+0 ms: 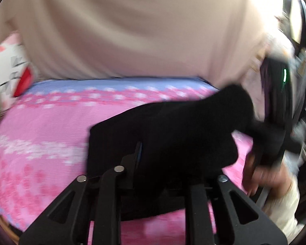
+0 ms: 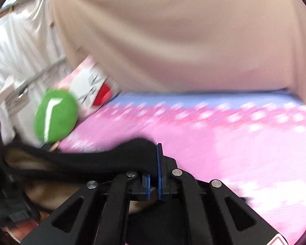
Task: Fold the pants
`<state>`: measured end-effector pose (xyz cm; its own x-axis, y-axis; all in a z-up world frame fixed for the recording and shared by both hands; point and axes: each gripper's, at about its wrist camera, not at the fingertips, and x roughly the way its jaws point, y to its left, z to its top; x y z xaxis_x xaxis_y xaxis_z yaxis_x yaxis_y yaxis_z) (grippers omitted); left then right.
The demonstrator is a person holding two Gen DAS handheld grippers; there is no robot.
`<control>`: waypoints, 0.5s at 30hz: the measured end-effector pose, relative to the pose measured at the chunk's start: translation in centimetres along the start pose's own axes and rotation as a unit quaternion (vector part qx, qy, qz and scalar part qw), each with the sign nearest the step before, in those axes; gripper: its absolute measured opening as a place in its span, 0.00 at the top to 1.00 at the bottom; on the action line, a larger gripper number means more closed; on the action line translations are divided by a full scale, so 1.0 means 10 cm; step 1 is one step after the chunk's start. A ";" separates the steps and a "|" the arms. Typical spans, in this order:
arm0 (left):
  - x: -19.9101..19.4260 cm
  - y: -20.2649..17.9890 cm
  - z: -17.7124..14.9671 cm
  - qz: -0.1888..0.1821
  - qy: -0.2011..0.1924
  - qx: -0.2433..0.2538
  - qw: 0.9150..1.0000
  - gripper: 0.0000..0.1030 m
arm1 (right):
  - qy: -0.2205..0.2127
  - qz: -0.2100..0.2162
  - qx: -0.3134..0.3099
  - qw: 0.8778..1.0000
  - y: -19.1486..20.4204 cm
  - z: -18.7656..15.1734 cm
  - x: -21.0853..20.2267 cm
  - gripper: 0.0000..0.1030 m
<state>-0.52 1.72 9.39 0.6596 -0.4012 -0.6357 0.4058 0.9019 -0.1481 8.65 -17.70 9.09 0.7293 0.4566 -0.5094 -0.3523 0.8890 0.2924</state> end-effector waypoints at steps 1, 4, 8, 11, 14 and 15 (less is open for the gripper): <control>0.11 -0.16 -0.05 -0.021 0.014 0.018 1.000 0.76 | 0.011 -0.023 0.002 1.000 -0.18 0.01 -0.05 0.77; 0.41 -0.48 -0.25 -0.068 0.070 0.046 0.994 0.55 | 0.041 -0.162 0.005 0.986 -0.73 -0.26 -0.09 0.26; 0.41 -0.34 -0.41 -0.071 0.088 0.037 0.993 0.31 | 0.052 -0.187 0.104 0.975 -1.24 -0.89 -0.40 0.28; 0.24 0.00 -0.42 -0.018 0.059 0.004 0.998 0.20 | 0.033 -0.109 0.156 0.981 -1.15 -1.10 -0.52 0.28; 0.12 0.30 -0.40 0.055 0.040 -0.022 0.997 0.19 | 0.055 -0.036 0.184 0.981 -0.92 -1.21 -0.38 0.27; 0.12 0.38 -0.39 0.083 0.035 -0.025 0.996 0.18 | 0.066 -0.017 0.184 0.981 -0.82 -1.25 -0.31 0.27</control>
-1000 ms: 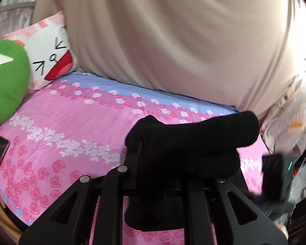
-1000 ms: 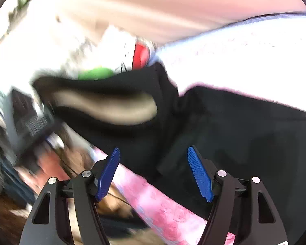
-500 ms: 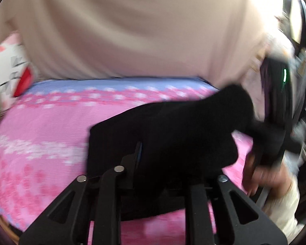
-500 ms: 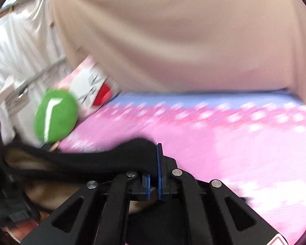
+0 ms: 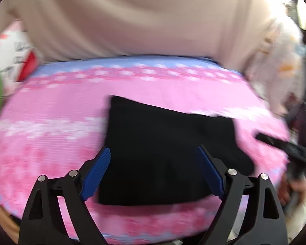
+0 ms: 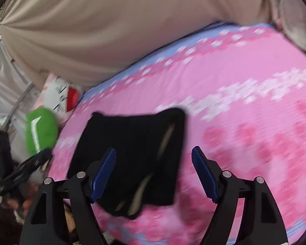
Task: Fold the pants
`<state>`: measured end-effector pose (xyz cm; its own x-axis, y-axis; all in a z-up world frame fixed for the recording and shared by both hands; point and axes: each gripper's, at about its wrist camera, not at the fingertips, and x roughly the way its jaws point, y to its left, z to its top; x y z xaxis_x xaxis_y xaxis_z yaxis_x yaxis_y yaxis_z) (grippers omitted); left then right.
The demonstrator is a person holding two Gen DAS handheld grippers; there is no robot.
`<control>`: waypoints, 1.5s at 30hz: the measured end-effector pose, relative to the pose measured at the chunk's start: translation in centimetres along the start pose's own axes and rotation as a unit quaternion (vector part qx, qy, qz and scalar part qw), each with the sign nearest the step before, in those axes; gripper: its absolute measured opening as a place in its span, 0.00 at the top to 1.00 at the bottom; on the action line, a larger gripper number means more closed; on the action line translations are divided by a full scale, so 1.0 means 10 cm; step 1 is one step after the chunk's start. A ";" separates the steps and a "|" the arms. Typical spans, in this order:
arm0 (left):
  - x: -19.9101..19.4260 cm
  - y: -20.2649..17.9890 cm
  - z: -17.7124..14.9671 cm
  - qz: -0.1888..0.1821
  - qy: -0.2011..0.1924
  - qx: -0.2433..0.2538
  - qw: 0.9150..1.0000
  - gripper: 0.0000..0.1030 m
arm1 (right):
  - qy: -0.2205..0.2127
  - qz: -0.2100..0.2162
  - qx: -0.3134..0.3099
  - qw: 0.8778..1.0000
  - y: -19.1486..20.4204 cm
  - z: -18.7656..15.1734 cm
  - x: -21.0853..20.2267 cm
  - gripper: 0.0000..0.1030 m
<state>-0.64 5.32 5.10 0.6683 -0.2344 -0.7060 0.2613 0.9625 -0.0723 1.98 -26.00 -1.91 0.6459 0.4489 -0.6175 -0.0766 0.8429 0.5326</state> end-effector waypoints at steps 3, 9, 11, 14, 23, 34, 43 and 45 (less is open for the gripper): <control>0.09 0.16 0.00 0.063 -0.005 -0.005 0.998 0.18 | 0.037 -0.025 -0.022 0.999 0.20 -0.12 0.34 0.27; 0.17 0.34 -0.05 0.078 0.003 -0.015 0.997 0.18 | 0.027 -0.121 -0.098 0.987 0.45 -0.05 0.68 0.92; 0.18 0.39 -0.04 0.085 0.004 -0.019 0.996 0.18 | 0.001 -0.091 -0.117 0.989 0.60 0.15 0.48 0.92; 0.18 0.45 -0.02 0.087 0.000 -0.025 0.996 0.17 | -0.050 -0.090 -0.163 0.981 0.90 0.35 0.16 0.92; 0.46 0.46 -0.11 0.105 0.023 -0.027 0.994 0.11 | 0.003 -0.160 -0.049 0.986 0.06 0.10 0.43 0.74; 0.63 0.41 -0.11 0.150 0.029 -0.010 0.988 0.10 | 0.056 -0.151 -0.148 0.976 0.53 0.23 1.22 0.86; 0.59 0.82 -0.18 0.166 0.042 -0.042 0.984 0.09 | 0.044 -0.017 -0.156 0.987 1.29 0.49 1.25 0.87; 0.54 0.94 -0.21 0.172 0.041 -0.055 0.983 0.09 | 0.076 -0.014 -0.184 0.980 1.54 0.47 1.62 0.87</control>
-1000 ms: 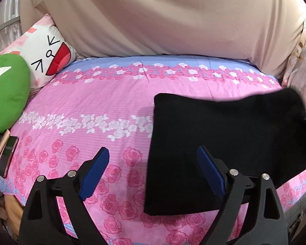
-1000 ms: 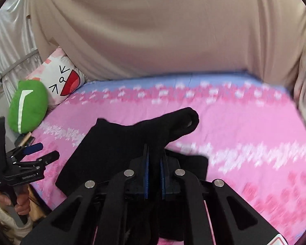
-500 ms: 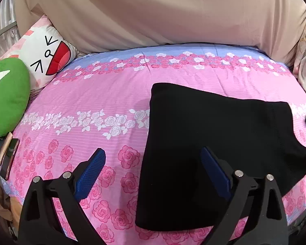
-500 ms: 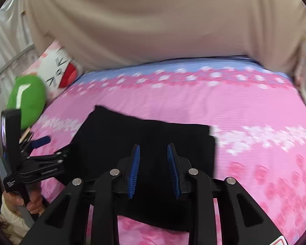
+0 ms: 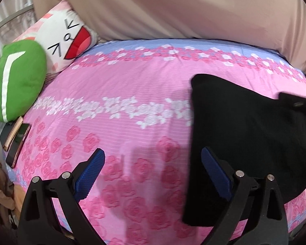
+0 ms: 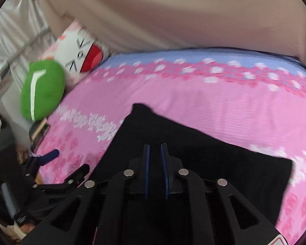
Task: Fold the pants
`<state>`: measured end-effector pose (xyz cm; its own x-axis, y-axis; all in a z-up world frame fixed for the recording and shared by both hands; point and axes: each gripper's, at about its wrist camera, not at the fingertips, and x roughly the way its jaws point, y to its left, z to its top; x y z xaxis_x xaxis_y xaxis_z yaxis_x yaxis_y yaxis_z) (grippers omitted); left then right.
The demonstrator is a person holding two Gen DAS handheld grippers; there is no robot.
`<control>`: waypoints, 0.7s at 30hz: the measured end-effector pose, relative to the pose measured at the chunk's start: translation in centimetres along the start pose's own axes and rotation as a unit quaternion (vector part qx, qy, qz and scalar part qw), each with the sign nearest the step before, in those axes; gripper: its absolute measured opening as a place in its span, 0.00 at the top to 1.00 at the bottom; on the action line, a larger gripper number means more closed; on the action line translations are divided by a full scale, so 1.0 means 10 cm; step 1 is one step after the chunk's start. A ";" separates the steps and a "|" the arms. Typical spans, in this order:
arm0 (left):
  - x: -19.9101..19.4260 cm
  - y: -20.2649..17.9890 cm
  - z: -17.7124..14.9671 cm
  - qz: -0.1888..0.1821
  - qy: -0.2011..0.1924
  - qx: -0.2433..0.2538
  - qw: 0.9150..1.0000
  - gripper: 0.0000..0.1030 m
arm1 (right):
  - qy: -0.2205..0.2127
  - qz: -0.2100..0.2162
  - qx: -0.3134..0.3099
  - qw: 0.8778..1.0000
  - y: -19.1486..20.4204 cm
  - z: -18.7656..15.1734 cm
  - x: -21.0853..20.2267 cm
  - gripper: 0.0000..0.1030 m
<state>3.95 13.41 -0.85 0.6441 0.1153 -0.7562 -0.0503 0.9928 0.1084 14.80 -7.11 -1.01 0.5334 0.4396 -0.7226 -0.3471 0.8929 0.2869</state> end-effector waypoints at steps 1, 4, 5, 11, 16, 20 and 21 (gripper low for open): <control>-0.01 0.06 -0.01 0.002 0.001 -0.005 1.000 0.09 | 0.011 0.010 -0.007 1.000 0.06 0.06 0.16 0.87; -0.02 0.23 -0.07 0.013 0.005 -0.015 1.000 0.09 | 0.049 0.036 -0.019 0.998 0.28 0.15 0.68 0.87; -0.02 0.27 -0.09 0.016 0.006 -0.017 1.000 0.09 | 0.068 0.015 -0.033 0.997 0.31 0.15 0.95 0.88; -0.04 0.41 -0.14 0.010 0.008 -0.020 1.000 0.09 | 0.024 0.037 -0.019 0.999 0.39 0.25 0.67 0.88; -0.08 0.29 -0.11 -0.019 0.003 -0.011 1.000 0.09 | 0.042 -0.009 0.039 0.998 -0.14 0.03 0.70 0.90; -0.17 0.07 -0.06 -0.033 -0.008 0.008 0.999 0.09 | -0.041 -0.071 0.051 0.995 -0.35 -0.09 -0.17 0.82; -0.22 -0.01 -0.05 -0.045 -0.013 0.011 0.999 0.08 | -0.045 -0.083 0.056 0.994 -0.43 -0.15 -0.31 0.82</control>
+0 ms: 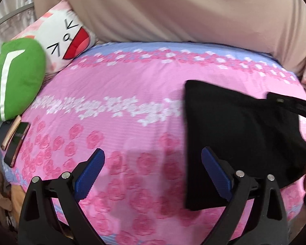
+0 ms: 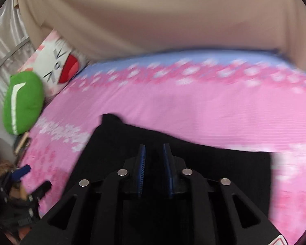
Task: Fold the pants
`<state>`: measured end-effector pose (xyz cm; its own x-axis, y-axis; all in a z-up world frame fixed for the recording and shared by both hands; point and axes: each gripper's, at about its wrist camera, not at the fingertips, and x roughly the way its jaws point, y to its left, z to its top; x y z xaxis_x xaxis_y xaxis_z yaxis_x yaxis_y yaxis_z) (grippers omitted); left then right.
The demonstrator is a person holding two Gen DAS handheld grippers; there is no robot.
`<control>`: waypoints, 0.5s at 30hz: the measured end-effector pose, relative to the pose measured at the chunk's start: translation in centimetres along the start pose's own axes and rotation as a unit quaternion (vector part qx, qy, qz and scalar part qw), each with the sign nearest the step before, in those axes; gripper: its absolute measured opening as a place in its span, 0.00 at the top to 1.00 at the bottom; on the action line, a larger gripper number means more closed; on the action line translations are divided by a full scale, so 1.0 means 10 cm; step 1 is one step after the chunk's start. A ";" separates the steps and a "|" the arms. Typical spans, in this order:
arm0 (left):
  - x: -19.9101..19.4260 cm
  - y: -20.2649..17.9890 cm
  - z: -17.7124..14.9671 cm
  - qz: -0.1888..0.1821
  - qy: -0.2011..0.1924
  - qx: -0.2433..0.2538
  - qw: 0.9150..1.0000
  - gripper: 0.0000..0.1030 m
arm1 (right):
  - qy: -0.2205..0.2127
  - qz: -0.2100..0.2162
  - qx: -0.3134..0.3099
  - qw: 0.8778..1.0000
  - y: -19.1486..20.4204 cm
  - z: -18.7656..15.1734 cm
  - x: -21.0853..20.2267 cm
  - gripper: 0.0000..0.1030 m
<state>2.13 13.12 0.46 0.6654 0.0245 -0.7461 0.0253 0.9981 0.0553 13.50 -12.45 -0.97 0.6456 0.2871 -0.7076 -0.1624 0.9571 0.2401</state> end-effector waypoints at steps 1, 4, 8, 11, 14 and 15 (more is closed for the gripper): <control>-0.01 -0.07 0.01 -0.007 -0.002 0.005 1.000 0.06 | 0.003 -0.014 0.008 1.000 -0.14 -0.03 -0.08 0.82; -0.01 -0.35 0.04 -0.020 -0.006 0.026 0.999 0.06 | 0.055 -0.115 0.009 0.992 -0.64 -0.23 0.13 0.91; 0.04 -0.67 0.07 -0.014 -0.004 0.049 0.999 0.06 | 0.011 -0.073 0.055 0.996 -0.71 -0.31 -0.30 0.85; 0.08 -0.83 0.07 -0.015 0.003 0.053 0.998 0.06 | 0.004 -0.071 0.016 0.997 -0.46 -0.44 -0.55 0.56; 0.12 -0.93 0.06 -0.010 0.008 0.059 0.998 0.06 | 0.033 -0.074 0.010 0.997 -0.44 -0.70 -0.57 0.48; 0.12 -0.97 0.06 -0.010 0.009 0.064 0.998 0.06 | 0.045 -0.067 0.016 0.997 -0.45 -0.78 -0.53 0.48</control>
<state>3.16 3.45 -0.61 0.6504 0.0077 -0.7596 0.1333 0.9833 0.1242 4.96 -17.99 -3.45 0.5904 0.1605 -0.7910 -0.0544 0.9857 0.1594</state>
